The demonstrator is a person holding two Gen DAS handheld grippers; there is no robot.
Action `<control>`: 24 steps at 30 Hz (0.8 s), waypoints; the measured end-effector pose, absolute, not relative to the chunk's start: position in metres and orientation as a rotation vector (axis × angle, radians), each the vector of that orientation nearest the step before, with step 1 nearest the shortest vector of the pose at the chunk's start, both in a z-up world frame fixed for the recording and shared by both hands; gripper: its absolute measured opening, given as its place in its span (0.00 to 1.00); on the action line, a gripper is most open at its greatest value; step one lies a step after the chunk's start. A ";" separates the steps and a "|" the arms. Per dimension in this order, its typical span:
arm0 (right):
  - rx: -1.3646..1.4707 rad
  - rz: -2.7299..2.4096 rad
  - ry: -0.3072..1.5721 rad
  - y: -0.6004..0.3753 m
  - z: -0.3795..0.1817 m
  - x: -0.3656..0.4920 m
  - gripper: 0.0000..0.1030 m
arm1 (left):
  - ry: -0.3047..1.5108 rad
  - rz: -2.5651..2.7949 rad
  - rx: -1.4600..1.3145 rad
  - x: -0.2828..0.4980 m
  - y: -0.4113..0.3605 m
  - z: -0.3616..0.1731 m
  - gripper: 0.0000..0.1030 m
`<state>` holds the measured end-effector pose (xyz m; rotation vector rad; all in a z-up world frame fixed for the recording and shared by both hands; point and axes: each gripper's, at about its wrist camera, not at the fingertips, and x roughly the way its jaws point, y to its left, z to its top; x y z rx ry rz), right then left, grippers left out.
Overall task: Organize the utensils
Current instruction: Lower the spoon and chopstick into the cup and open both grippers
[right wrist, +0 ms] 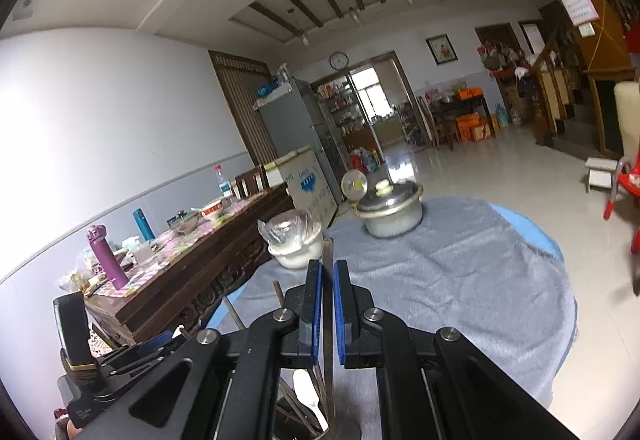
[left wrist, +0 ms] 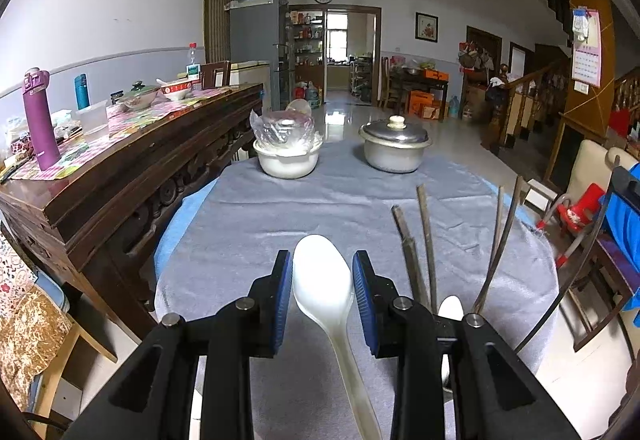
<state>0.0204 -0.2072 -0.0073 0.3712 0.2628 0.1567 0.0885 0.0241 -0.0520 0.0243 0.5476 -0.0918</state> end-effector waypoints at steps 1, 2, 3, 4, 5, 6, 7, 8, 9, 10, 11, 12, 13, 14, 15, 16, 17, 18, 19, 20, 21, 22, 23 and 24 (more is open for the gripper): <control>0.363 0.153 0.246 -0.206 -0.003 0.017 0.06 | 0.540 -0.100 0.015 0.088 0.024 -0.049 0.31; 0.351 0.149 0.227 -0.205 0.002 0.013 0.06 | 0.535 -0.106 0.007 0.087 0.024 -0.047 0.31; 0.341 0.146 0.211 -0.204 0.006 0.010 0.06 | 0.531 -0.111 0.002 0.087 0.023 -0.046 0.31; 0.330 0.143 0.193 -0.203 0.011 0.006 0.06 | 0.526 -0.117 -0.004 0.087 0.022 -0.043 0.31; 0.319 0.138 0.169 -0.201 0.017 0.002 0.06 | 0.523 -0.123 -0.008 0.087 0.021 -0.042 0.31; 0.309 0.133 0.149 -0.199 0.021 -0.002 0.06 | 0.521 -0.132 -0.016 0.086 0.020 -0.040 0.31; 0.304 0.132 0.135 -0.198 0.025 -0.005 0.06 | 0.519 -0.144 -0.028 0.086 0.019 -0.039 0.31; 0.296 0.130 0.114 -0.196 0.029 -0.009 0.06 | 0.516 -0.152 -0.037 0.086 0.018 -0.038 0.31; 0.292 0.129 0.100 -0.194 0.033 -0.011 0.06 | 0.508 -0.163 -0.053 0.085 0.018 -0.036 0.31; 0.287 0.129 0.085 -0.193 0.036 -0.014 0.06 | 0.499 -0.172 -0.065 0.084 0.017 -0.034 0.31; 0.281 0.129 0.070 -0.191 0.040 -0.017 0.06 | 0.490 -0.179 -0.077 0.083 0.017 -0.032 0.31; 0.277 0.127 0.057 -0.190 0.043 -0.018 0.06 | 0.480 -0.187 -0.089 0.083 0.017 -0.030 0.31; 0.274 0.128 0.050 -0.188 0.045 -0.019 0.06 | 0.470 -0.194 -0.099 0.082 0.016 -0.028 0.31; 0.272 0.130 0.042 -0.188 0.047 -0.019 0.06 | 0.461 -0.199 -0.105 0.081 0.015 -0.025 0.31; 0.273 0.132 0.036 -0.187 0.049 -0.020 0.06 | 0.452 -0.202 -0.107 0.080 0.013 -0.023 0.31; 0.275 0.136 0.032 -0.187 0.050 -0.020 0.06 | 0.444 -0.203 -0.107 0.079 0.012 -0.021 0.31; 0.276 0.138 0.030 -0.186 0.051 -0.021 0.06 | 0.437 -0.206 -0.109 0.078 0.010 -0.019 0.31; 0.281 0.142 0.029 -0.186 0.051 -0.021 0.06 | 0.432 -0.209 -0.112 0.078 0.009 -0.018 0.31; 0.287 0.147 0.031 -0.186 0.050 -0.020 0.06 | 0.424 -0.216 -0.118 0.077 0.008 -0.016 0.31; 0.294 0.152 0.035 -0.185 0.049 -0.019 0.06 | 0.417 -0.219 -0.122 0.077 0.007 -0.015 0.31; 0.297 0.157 0.041 -0.184 0.047 -0.017 0.06 | 0.410 -0.219 -0.126 0.076 0.007 -0.014 0.31; 0.299 0.159 0.046 -0.185 0.045 -0.016 0.06 | 0.398 -0.219 -0.131 0.077 0.005 -0.012 0.31; 0.299 0.163 0.054 -0.183 0.043 -0.013 0.06 | 0.388 -0.221 -0.136 0.077 0.003 -0.012 0.31; 0.299 0.166 0.062 -0.183 0.041 -0.012 0.06 | 0.372 -0.224 -0.139 0.077 0.001 -0.011 0.31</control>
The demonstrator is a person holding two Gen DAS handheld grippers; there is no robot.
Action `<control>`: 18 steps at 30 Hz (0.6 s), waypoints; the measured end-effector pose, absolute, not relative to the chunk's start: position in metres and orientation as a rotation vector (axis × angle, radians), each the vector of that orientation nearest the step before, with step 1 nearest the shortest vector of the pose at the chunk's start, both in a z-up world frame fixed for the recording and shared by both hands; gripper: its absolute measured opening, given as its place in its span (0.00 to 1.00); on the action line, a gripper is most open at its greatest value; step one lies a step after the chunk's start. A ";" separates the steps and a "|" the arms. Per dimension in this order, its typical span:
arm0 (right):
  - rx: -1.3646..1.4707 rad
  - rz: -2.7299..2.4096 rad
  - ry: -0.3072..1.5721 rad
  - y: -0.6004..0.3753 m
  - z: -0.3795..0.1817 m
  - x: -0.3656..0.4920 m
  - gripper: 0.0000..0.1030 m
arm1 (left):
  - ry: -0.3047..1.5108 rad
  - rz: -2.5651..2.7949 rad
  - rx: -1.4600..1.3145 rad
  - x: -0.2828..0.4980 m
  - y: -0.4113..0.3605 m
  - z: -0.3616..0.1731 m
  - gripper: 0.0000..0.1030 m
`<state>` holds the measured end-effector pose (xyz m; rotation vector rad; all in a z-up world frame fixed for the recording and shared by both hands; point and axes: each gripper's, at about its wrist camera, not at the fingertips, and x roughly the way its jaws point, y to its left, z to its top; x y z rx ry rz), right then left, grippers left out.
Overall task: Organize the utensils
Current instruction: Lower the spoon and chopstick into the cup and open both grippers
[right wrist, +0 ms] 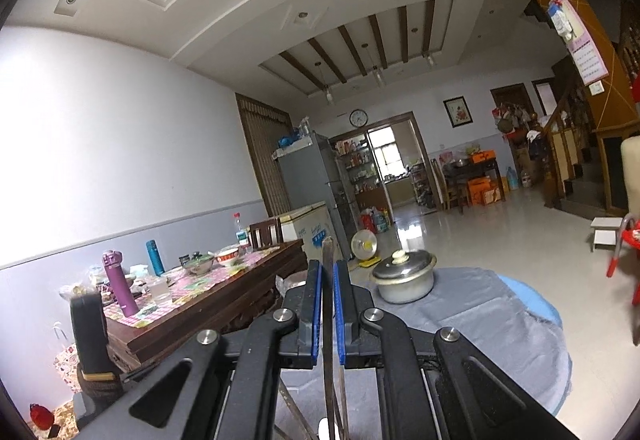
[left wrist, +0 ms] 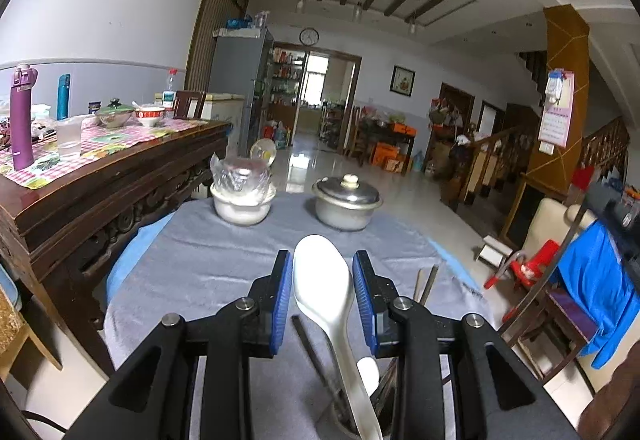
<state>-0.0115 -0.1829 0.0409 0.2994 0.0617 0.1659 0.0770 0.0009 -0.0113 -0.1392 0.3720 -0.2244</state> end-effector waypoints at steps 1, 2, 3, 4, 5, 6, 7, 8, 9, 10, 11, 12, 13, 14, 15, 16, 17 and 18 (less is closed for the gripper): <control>0.300 0.168 0.071 -0.182 0.038 -0.009 0.06 | 0.358 -0.223 -0.137 0.078 -0.002 -0.012 0.31; 0.301 0.170 0.081 -0.182 0.035 -0.007 0.06 | 0.346 -0.221 -0.132 0.079 -0.005 -0.013 0.31; 0.302 0.172 0.096 -0.182 0.031 -0.004 0.06 | 0.333 -0.223 -0.125 0.082 -0.011 -0.016 0.31; 0.300 0.172 0.105 -0.182 0.028 -0.002 0.06 | 0.323 -0.227 -0.125 0.084 -0.016 -0.020 0.31; 0.294 0.169 0.117 -0.181 0.025 0.001 0.06 | 0.314 -0.226 -0.125 0.086 -0.020 -0.025 0.31; 0.289 0.168 0.134 -0.181 0.020 0.004 0.06 | 0.307 -0.222 -0.122 0.087 -0.024 -0.030 0.31; 0.286 0.168 0.157 -0.181 0.015 0.008 0.06 | 0.299 -0.222 -0.107 0.091 -0.031 -0.039 0.31; 0.286 0.165 0.180 -0.181 0.009 0.012 0.06 | 0.301 -0.227 -0.091 0.093 -0.036 -0.044 0.32; 0.288 0.164 0.203 -0.183 0.004 0.017 0.06 | 0.307 -0.227 -0.066 0.096 -0.042 -0.051 0.32; 0.294 0.168 0.221 -0.185 -0.001 0.019 0.06 | 0.315 -0.226 -0.038 0.098 -0.048 -0.062 0.32; 0.306 0.174 0.243 -0.188 -0.006 0.023 0.06 | 0.321 -0.235 -0.030 0.099 -0.049 -0.068 0.32; 0.324 0.187 0.269 -0.190 -0.012 0.027 0.06 | 0.326 -0.249 -0.030 0.099 -0.050 -0.074 0.32; 0.335 0.198 0.290 -0.192 -0.017 0.030 0.06 | 0.332 -0.262 -0.028 0.099 -0.050 -0.078 0.32; 0.349 0.208 0.317 -0.194 -0.022 0.034 0.06 | 0.337 -0.270 -0.021 0.099 -0.050 -0.080 0.33; 0.361 0.214 0.329 -0.195 -0.026 0.035 0.07 | 0.338 -0.275 -0.013 0.098 -0.048 -0.081 0.37; 0.375 0.230 0.337 -0.197 -0.028 0.037 0.09 | 0.331 -0.274 -0.009 0.096 -0.044 -0.079 0.45; 0.387 0.250 0.344 -0.198 -0.030 0.038 0.10 | 0.318 -0.268 -0.008 0.092 -0.040 -0.077 0.48; 0.398 0.276 0.353 -0.198 -0.031 0.039 0.10 | 0.298 -0.259 -0.006 0.088 -0.037 -0.074 0.53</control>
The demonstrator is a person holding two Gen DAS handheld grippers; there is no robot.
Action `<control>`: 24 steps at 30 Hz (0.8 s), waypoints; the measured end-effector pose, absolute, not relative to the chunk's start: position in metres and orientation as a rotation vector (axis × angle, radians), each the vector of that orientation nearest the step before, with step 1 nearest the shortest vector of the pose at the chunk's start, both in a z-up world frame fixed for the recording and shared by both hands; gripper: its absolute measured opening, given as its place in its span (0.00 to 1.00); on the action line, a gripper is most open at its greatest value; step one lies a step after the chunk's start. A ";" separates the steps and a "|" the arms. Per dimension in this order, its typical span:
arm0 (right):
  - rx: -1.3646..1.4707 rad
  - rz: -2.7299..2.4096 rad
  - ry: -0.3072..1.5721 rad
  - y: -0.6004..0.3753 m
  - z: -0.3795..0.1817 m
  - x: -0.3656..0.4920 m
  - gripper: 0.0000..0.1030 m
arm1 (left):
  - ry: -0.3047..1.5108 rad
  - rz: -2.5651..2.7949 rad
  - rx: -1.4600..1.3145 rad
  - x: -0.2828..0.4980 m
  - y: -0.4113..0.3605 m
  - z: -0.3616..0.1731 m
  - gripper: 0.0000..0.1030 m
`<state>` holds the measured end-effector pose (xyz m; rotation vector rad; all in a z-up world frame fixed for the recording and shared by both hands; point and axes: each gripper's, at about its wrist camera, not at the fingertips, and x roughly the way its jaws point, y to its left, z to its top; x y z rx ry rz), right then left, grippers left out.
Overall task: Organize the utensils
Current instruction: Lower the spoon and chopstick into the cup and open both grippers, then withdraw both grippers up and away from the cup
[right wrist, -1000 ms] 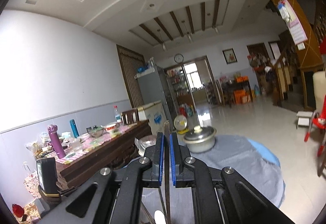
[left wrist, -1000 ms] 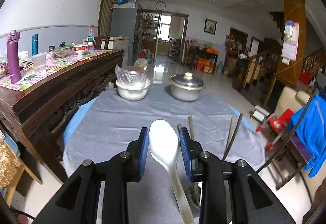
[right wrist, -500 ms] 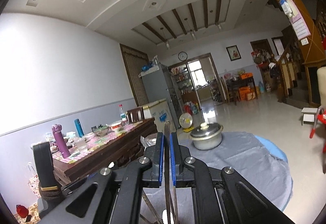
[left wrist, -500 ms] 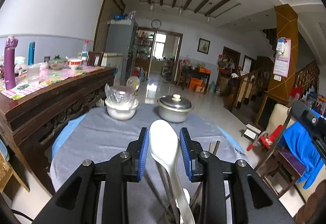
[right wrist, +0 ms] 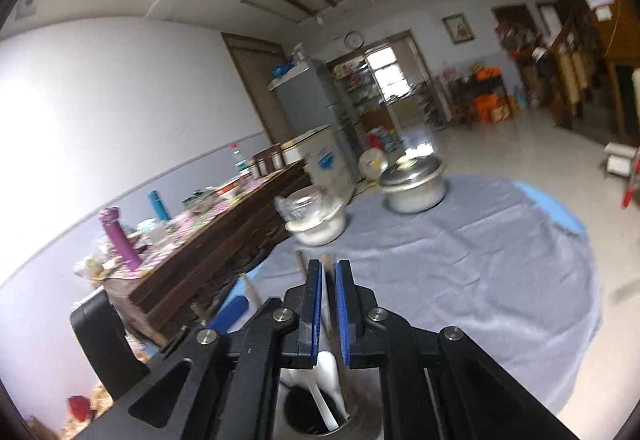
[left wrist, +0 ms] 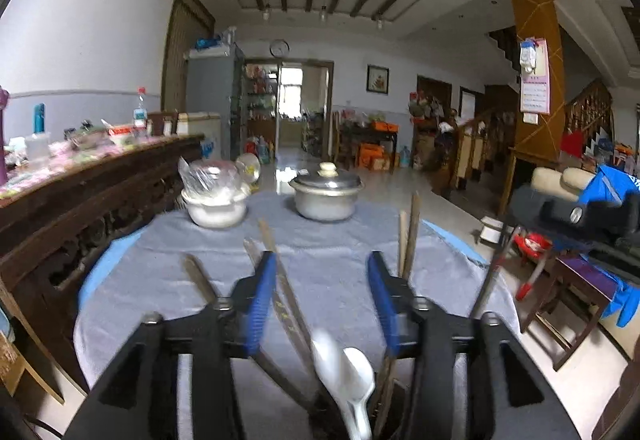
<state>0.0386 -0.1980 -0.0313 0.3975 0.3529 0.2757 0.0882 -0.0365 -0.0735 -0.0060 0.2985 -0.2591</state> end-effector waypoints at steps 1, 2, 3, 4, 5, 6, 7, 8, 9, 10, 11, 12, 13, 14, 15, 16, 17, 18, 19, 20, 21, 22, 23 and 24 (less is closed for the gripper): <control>0.399 0.286 0.360 -0.197 -0.032 0.040 0.10 | 0.281 -0.250 -0.001 0.084 -0.033 -0.069 0.56; 0.400 0.297 0.375 -0.196 -0.033 0.042 0.10 | 0.269 -0.242 0.006 0.080 -0.030 -0.066 0.58; 0.404 0.307 0.382 -0.194 -0.034 0.043 0.10 | 0.261 -0.235 0.014 0.075 -0.026 -0.061 0.60; 0.410 0.314 0.386 -0.192 -0.035 0.044 0.10 | 0.257 -0.231 0.020 0.071 -0.022 -0.056 0.64; 0.413 0.316 0.390 -0.193 -0.036 0.043 0.10 | 0.262 -0.219 0.031 0.067 -0.019 -0.052 0.67; 0.412 0.314 0.394 -0.192 -0.036 0.042 0.10 | 0.272 -0.197 0.047 0.063 -0.015 -0.049 0.71; 0.412 0.316 0.401 -0.192 -0.036 0.040 0.10 | 0.291 -0.174 0.062 0.060 -0.010 -0.047 0.73; 0.410 0.324 0.406 -0.191 -0.037 0.038 0.10 | 0.313 -0.161 0.072 0.060 -0.009 -0.046 0.74; 0.407 0.329 0.412 -0.190 -0.037 0.035 0.10 | 0.354 -0.150 0.081 0.059 -0.005 -0.046 0.74; 0.406 0.330 0.421 -0.187 -0.037 0.034 0.16 | 0.419 -0.143 0.077 0.060 -0.001 -0.047 0.74; 0.410 0.332 0.442 -0.186 -0.040 0.031 0.21 | 0.461 -0.145 0.061 0.059 0.003 -0.048 0.74; 0.411 0.334 0.458 -0.184 -0.042 0.028 0.34 | 0.497 -0.142 0.043 0.057 0.007 -0.048 0.74; 0.407 0.332 0.477 -0.181 -0.044 0.023 0.48 | 0.521 -0.131 0.032 0.055 0.009 -0.048 0.74; 0.395 0.318 0.488 -0.177 -0.046 0.016 0.52 | 0.549 -0.118 0.024 0.052 0.011 -0.048 0.74; 0.378 0.296 0.493 -0.174 -0.047 0.010 0.53 | 0.567 -0.109 0.025 0.050 0.011 -0.047 0.75; 0.364 0.277 0.499 -0.171 -0.048 0.006 0.53 | 0.576 -0.099 0.031 0.047 0.011 -0.046 0.75; 0.344 0.250 0.510 -0.167 -0.049 0.000 0.53 | 0.579 -0.084 0.046 0.042 0.010 -0.045 0.75; 0.331 0.234 0.518 -0.165 -0.050 -0.004 0.53 | 0.573 -0.073 0.061 0.036 0.009 -0.044 0.75; 0.311 0.213 0.526 -0.161 -0.050 -0.009 0.53 | 0.568 -0.067 0.071 0.031 0.008 -0.043 0.75; 0.287 0.189 0.532 -0.157 -0.050 -0.016 0.53 | 0.561 -0.063 0.083 0.026 0.006 -0.040 0.75; 0.271 0.170 0.534 -0.153 -0.050 -0.019 0.53 | 0.558 -0.061 0.090 0.022 0.005 -0.038 0.75; 0.253 0.144 0.534 -0.150 -0.050 -0.024 0.53 | 0.556 -0.058 0.092 0.020 0.006 -0.036 0.76; 0.235 0.114 0.536 -0.147 -0.049 -0.029 0.53 | 0.552 -0.055 0.091 0.016 0.007 -0.033 0.76; 0.226 0.098 0.538 -0.145 -0.047 -0.032 0.53 | 0.547 -0.057 0.089 0.012 0.007 -0.030 0.78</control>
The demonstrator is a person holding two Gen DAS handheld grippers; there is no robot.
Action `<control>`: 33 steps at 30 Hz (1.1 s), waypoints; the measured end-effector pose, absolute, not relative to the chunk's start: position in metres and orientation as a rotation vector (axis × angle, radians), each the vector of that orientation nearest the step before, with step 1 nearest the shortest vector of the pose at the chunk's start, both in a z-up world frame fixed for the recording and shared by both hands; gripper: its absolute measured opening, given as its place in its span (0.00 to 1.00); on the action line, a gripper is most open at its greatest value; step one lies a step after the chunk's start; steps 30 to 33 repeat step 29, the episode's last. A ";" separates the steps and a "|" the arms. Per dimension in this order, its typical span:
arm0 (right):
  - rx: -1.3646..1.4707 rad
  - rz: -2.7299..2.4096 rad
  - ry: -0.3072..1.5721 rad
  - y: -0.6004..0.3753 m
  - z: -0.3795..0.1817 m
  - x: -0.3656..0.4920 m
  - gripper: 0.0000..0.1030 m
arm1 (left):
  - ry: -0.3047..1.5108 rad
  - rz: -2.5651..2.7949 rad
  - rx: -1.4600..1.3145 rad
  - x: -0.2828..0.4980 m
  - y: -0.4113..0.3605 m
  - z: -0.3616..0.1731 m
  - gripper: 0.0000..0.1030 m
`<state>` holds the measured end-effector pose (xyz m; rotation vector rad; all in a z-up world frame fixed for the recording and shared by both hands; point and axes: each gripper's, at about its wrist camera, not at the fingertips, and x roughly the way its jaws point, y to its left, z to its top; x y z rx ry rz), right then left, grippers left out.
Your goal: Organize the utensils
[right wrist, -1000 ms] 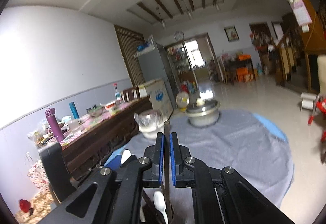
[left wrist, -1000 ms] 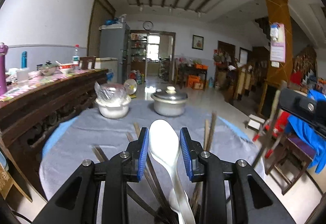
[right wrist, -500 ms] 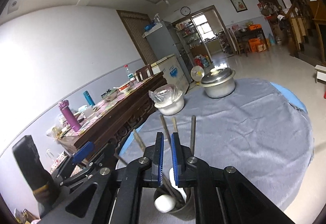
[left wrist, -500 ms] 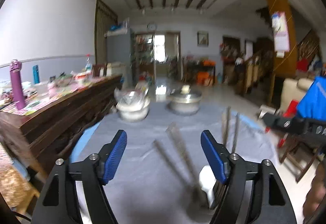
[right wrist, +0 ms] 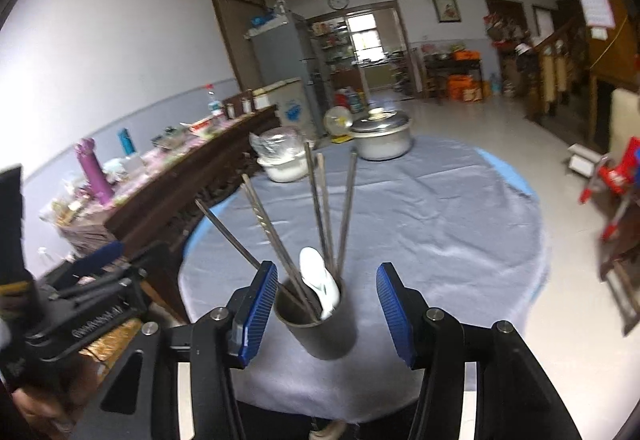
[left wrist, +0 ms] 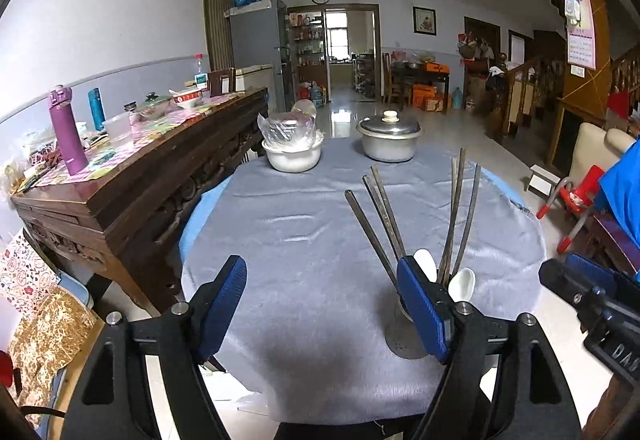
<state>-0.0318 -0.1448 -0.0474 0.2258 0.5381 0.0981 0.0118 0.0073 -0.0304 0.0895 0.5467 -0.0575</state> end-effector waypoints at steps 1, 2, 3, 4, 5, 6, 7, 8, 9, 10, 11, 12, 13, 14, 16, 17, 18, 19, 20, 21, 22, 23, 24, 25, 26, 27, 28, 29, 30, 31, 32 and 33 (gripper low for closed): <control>0.217 0.083 0.542 -0.142 -0.047 -0.035 0.54 | 0.544 -0.059 0.089 0.009 0.009 -0.030 0.80; 0.211 0.065 0.547 -0.139 -0.047 -0.038 0.55 | 0.542 -0.055 0.091 0.007 0.010 -0.029 0.81; 0.208 0.051 0.551 -0.138 -0.048 -0.041 0.55 | 0.542 -0.049 0.092 0.007 0.012 -0.028 0.81; 0.207 0.039 0.558 -0.137 -0.050 -0.041 0.55 | 0.542 -0.044 0.089 0.007 0.013 -0.028 0.81; 0.208 0.024 0.569 -0.136 -0.053 -0.041 0.55 | 0.543 -0.041 0.087 0.005 0.013 -0.026 0.81; 0.211 0.012 0.578 -0.135 -0.055 -0.042 0.55 | 0.545 -0.040 0.087 0.006 0.015 -0.026 0.81; 0.215 0.001 0.589 -0.135 -0.057 -0.042 0.55 | 0.547 -0.039 0.089 0.006 0.016 -0.026 0.81; 0.221 -0.008 0.599 -0.135 -0.059 -0.042 0.55 | 0.549 -0.039 0.090 0.006 0.017 -0.026 0.81; 0.228 -0.016 0.606 -0.135 -0.060 -0.042 0.55 | 0.550 -0.037 0.091 0.006 0.017 -0.026 0.81; 0.234 -0.021 0.609 -0.136 -0.060 -0.041 0.55 | 0.551 -0.036 0.091 0.005 0.018 -0.026 0.81; 0.242 -0.025 0.611 -0.136 -0.060 -0.042 0.55 | 0.552 -0.037 0.091 0.005 0.019 -0.026 0.81; 0.244 -0.028 0.611 -0.137 -0.060 -0.041 0.55 | 0.552 -0.040 0.092 0.004 0.019 -0.027 0.81; 0.244 -0.032 0.609 -0.136 -0.058 -0.041 0.55 | 0.551 -0.041 0.093 0.003 0.020 -0.027 0.81; 0.241 -0.035 0.605 -0.136 -0.057 -0.042 0.55 | 0.550 -0.042 0.096 0.002 0.020 -0.027 0.81; 0.228 -0.043 0.593 -0.132 -0.054 -0.044 0.55 | 0.547 -0.044 0.097 0.001 0.021 -0.026 0.81; 0.226 -0.043 0.588 -0.130 -0.052 -0.044 0.55 | 0.545 -0.043 0.096 0.000 0.022 -0.026 0.81; 0.223 -0.041 0.583 -0.129 -0.051 -0.045 0.55 | 0.543 -0.042 0.095 -0.001 0.023 -0.026 0.81; 0.219 -0.039 0.579 -0.127 -0.050 -0.046 0.55 | 0.542 -0.043 0.095 -0.001 0.024 -0.026 0.81; 0.215 -0.041 0.576 -0.125 -0.048 -0.047 0.55 | 0.543 -0.045 0.094 -0.001 0.025 -0.025 0.81; 0.213 -0.040 0.575 -0.124 -0.048 -0.047 0.55 | 0.542 -0.045 0.092 -0.001 0.026 -0.025 0.81; 0.211 -0.037 0.576 -0.122 -0.047 -0.046 0.55 | 0.540 -0.044 0.091 -0.001 0.027 -0.025 0.81; 0.208 -0.036 0.576 -0.121 -0.047 -0.046 0.55 | 0.538 -0.042 0.091 -0.001 0.027 -0.025 0.81; 0.206 -0.038 0.575 -0.119 -0.047 -0.045 0.55 | 0.539 -0.042 0.089 -0.001 0.029 -0.025 0.81; 0.205 -0.038 0.575 -0.118 -0.046 -0.044 0.55 | 0.538 -0.046 0.086 0.000 0.030 -0.026 0.81; 0.208 -0.036 0.579 -0.120 -0.046 -0.042 0.55 | 0.534 -0.053 0.081 0.000 0.031 -0.026 0.81; 0.220 -0.034 0.584 -0.123 -0.047 -0.039 0.55 | 0.531 -0.056 0.077 0.002 0.033 -0.028 0.81; 0.228 -0.037 0.586 -0.126 -0.047 -0.036 0.55 | 0.533 -0.051 0.075 0.006 0.035 -0.029 0.81; 0.240 -0.052 0.585 -0.133 -0.048 -0.031 0.55 | 0.541 -0.045 0.073 0.012 0.039 -0.032 0.81; 0.240 -0.052 0.585 -0.133 -0.048 -0.031 0.55 | 0.541 -0.045 0.073 0.012 0.039 -0.032 0.81; 0.240 -0.052 0.585 -0.133 -0.048 -0.031 0.55 | 0.541 -0.045 0.073 0.012 0.039 -0.032 0.81; 0.240 -0.052 0.585 -0.133 -0.048 -0.031 0.55 | 0.541 -0.045 0.073 0.012 0.039 -0.032 0.81; 0.240 -0.052 0.585 -0.133 -0.048 -0.031 0.55 | 0.541 -0.045 0.073 0.012 0.039 -0.032 0.81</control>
